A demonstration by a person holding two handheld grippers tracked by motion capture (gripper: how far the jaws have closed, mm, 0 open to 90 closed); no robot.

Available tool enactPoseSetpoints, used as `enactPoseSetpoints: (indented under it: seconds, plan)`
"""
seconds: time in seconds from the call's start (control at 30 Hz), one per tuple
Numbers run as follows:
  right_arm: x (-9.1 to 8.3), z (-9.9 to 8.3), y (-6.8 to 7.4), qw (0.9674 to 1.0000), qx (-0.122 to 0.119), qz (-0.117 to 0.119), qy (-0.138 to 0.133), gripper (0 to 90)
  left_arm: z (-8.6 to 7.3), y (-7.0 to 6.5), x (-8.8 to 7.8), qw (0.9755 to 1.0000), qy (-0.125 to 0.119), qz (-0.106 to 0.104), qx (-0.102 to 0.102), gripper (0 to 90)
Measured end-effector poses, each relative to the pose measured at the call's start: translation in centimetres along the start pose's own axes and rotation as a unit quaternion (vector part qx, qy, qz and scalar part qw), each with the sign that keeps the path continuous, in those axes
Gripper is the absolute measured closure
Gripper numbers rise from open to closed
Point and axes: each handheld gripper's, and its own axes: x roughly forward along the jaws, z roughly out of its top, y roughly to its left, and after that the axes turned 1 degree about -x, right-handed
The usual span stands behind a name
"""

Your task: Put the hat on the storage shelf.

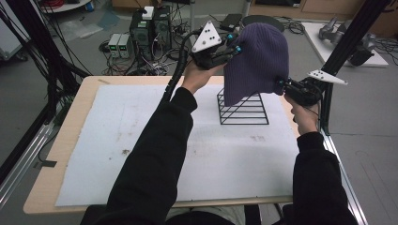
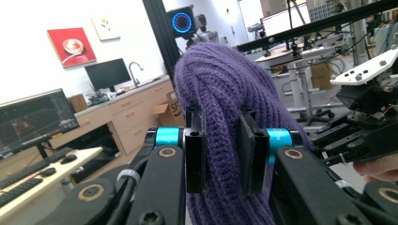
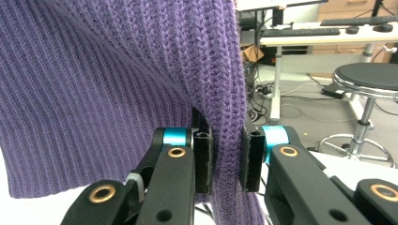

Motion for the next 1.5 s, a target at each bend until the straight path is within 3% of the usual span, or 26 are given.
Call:
enactPoseSetpoints:
  seconds: [0.53, 0.7, 1.2, 1.3, 1.5]
  plan:
    - [-0.4, -4.6, -0.1, 0.9994, 0.019, -0.019, 0.02, 79.8, -3.4, -1.5, 0.8, 0.9994, 0.02, -0.029, -0.008, 74.4]
    - [-0.5, -5.9, 0.3, 0.9994, 0.018, -0.03, 0.008, 79.7, -4.1, -1.7, 0.7, 0.9993, 0.022, -0.028, -0.012, 74.2]
    - [-0.2, -6.4, 1.3, 0.9947, 0.019, -0.091, 0.043, 80.2, -6.3, -2.3, 0.7, 0.9986, 0.042, -0.027, -0.018, 73.8]
    - [0.1, -6.7, 1.5, 0.9925, 0.011, -0.11, 0.054, 80.6, -7.0, -2.4, 0.6, 0.9984, 0.045, -0.026, -0.023, 73.7]
    - [0.5, -7.1, 1.6, 0.9918, 0.024, -0.106, 0.066, 80.6, -8.2, -2.4, 0.1, 0.998, 0.047, -0.021, -0.037, 73.7]
